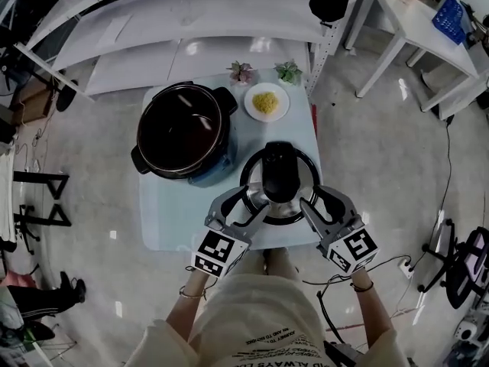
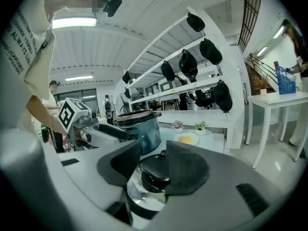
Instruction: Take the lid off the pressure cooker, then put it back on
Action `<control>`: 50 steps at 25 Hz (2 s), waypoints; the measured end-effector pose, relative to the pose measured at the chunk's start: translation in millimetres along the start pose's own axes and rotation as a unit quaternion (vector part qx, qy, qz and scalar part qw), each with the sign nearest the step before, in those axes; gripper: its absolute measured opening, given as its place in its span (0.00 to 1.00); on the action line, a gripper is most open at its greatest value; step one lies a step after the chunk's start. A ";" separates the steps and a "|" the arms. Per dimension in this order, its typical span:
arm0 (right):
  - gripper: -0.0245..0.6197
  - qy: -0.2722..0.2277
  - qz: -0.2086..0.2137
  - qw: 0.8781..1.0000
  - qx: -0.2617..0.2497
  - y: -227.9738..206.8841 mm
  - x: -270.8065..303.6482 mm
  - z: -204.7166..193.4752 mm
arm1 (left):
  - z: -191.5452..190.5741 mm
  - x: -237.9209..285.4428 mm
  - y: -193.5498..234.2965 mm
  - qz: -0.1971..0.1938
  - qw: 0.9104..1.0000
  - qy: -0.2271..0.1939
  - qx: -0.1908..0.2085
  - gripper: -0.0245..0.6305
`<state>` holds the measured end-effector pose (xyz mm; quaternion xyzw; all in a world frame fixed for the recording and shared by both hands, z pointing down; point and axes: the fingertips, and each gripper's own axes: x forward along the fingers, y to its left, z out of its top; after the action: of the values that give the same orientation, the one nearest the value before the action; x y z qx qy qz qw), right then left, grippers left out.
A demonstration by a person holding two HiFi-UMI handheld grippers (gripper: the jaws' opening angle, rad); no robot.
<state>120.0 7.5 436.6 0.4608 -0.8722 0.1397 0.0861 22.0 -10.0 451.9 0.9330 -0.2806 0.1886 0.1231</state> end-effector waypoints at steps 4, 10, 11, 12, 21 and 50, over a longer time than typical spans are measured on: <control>0.50 0.000 0.034 0.999 0.013 5.1 7.3 -6.7 | -3.4 5.2 -0.3 -0.019 0.999 0.006 0.032 0.50; 0.57 0.032 0.049 0.998 -0.005 4.9 15.9 -20.7 | -12.7 12.5 0.5 -0.056 0.995 0.029 0.075 0.53; 0.57 0.036 0.051 0.998 -0.010 4.3 18.0 -22.1 | -15.0 14.3 1.0 -0.062 0.994 0.033 0.086 0.53; 0.57 0.040 0.054 0.998 -0.018 4.0 20.0 -23.9 | -17.5 16.1 1.0 -0.070 0.992 0.038 0.096 0.53; 0.57 0.110 0.102 0.984 -0.093 0.4 42.8 -45.6 | -28.9 40.3 3.7 -0.117 0.980 0.063 0.148 0.53; 0.57 0.211 0.273 0.925 -0.158 -12.1 85.5 -97.9 | -73.6 103.8 -7.8 -0.188 0.947 0.147 0.215 0.52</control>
<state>84.2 -34.0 555.1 0.1450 -0.9365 0.1123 0.2987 85.7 -28.5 560.8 0.9349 -0.0321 0.3533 -0.0069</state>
